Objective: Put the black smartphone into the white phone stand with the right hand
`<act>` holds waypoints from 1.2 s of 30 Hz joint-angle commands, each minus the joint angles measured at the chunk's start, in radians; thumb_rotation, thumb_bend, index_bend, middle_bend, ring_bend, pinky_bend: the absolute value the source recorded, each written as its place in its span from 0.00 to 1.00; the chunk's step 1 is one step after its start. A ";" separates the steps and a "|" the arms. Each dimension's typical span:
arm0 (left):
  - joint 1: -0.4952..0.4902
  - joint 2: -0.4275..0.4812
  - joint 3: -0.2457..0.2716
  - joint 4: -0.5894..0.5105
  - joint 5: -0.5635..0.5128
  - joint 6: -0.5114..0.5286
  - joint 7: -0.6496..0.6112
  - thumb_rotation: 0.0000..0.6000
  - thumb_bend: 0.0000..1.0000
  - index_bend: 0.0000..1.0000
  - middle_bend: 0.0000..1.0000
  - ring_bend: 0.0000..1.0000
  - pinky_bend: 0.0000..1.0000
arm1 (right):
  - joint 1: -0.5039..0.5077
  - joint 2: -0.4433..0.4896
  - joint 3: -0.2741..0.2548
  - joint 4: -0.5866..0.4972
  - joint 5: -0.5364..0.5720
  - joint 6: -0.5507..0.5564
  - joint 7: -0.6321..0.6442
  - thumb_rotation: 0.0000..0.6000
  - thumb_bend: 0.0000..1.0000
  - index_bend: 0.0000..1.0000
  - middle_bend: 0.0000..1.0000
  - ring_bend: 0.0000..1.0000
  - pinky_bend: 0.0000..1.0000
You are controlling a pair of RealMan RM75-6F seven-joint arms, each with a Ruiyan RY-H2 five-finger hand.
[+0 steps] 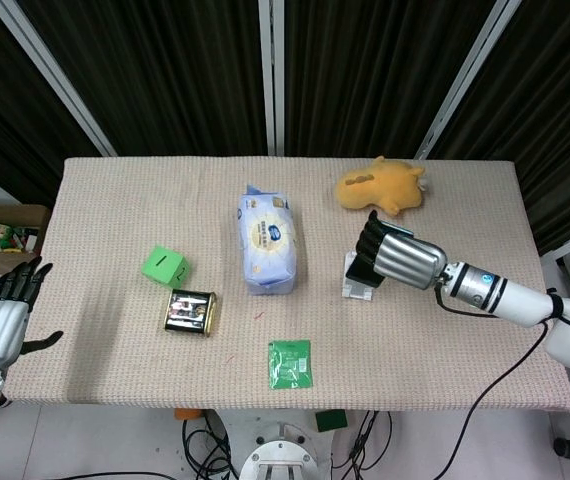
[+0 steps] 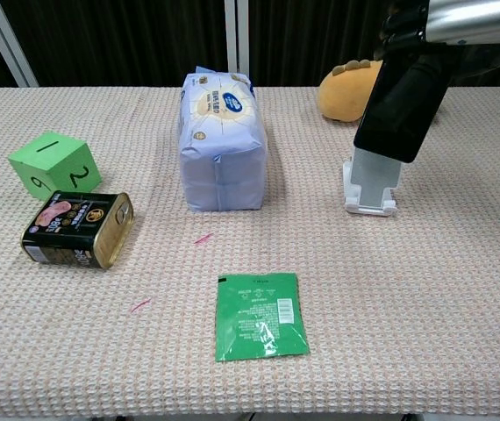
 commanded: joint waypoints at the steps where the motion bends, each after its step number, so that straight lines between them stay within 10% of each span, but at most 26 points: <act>1: 0.000 0.001 0.000 0.000 0.000 -0.001 -0.001 1.00 0.01 0.05 0.00 0.00 0.13 | 0.043 -0.011 -0.032 0.038 -0.062 0.004 -0.001 1.00 0.73 0.81 0.59 0.54 0.28; 36: 0.002 -0.009 0.004 0.042 -0.005 -0.011 -0.043 1.00 0.01 0.05 0.00 0.00 0.13 | 0.142 -0.092 -0.131 0.131 -0.091 -0.025 -0.026 1.00 0.73 0.79 0.57 0.54 0.21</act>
